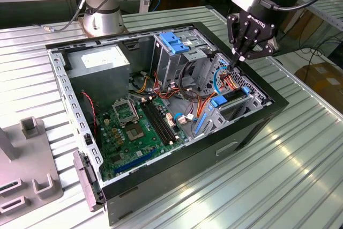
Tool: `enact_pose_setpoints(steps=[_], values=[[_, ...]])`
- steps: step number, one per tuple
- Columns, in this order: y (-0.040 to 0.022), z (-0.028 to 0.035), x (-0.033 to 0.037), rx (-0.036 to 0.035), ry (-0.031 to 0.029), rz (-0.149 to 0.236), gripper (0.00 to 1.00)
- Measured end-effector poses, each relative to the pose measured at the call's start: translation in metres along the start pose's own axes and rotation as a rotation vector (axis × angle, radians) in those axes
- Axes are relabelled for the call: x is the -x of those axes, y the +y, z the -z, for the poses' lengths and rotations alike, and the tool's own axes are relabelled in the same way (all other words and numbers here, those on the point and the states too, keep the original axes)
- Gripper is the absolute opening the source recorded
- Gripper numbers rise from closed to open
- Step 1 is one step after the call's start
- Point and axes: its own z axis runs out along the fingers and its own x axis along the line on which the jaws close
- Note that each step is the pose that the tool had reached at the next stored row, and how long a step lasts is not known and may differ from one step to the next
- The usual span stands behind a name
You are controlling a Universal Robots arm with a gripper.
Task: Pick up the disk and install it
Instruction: 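Insert the second disk wire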
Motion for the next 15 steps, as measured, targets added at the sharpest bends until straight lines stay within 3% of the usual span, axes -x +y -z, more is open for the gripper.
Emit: enact_pose_setpoints(steps=[7,10,15], values=[[0.0002,-0.0002,0.0004,0.0,0.0001,0.0,0.11],[0.0002,-0.0004,0.0007,0.0,0.0,0.0,0.24],[0.0036,-0.0018,0.0033,0.0,0.0003,0.0,0.24]])
